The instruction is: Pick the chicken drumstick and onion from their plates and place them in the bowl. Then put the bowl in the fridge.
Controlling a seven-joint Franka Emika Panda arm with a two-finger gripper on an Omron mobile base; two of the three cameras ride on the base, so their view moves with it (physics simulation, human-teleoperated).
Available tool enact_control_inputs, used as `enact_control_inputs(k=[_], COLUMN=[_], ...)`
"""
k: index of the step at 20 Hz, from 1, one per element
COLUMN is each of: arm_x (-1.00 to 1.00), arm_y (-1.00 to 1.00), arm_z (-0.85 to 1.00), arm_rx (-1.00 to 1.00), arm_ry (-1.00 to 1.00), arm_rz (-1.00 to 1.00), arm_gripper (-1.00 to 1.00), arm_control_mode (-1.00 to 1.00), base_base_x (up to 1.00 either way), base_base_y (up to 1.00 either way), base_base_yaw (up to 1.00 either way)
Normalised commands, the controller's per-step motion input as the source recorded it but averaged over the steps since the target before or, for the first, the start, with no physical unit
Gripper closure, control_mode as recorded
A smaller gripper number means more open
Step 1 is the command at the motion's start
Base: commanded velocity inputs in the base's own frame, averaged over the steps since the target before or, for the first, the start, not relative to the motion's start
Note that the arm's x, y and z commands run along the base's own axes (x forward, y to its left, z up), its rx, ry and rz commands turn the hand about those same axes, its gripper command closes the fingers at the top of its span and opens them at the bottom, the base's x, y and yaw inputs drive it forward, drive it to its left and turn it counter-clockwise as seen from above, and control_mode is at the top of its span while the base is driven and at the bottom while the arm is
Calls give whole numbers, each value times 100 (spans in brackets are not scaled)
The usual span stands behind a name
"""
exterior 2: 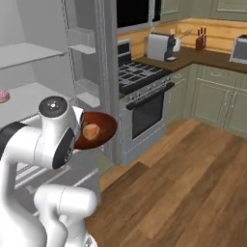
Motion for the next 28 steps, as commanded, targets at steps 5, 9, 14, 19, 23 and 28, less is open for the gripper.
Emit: enact_control_inputs(k=[5, 9, 14, 19, 23, 28], arm_x=[0, 0, 0, 0, 0, 0], arm_y=[0, 0, 0, 0, 0, 0], arm_z=[0, 0, 0, 0, 0, 0], arm_rx=[0, 0, 0, 0, 0, 0], arm_ry=[0, 0, 0, 0, 0, 0], arm_rz=[0, 0, 0, 0, 0, 0], arm_gripper=[100, 100, 100, 100, 100, 100], arm_control_mode=[100, 100, 100, 100, 100, 100], base_base_x=[61, 44, 19, 31, 39, 22], base_base_y=[-1, -9, -14, -38, -50, -13], base_base_yaw=[42, 56, 66, 66, 59, 58])
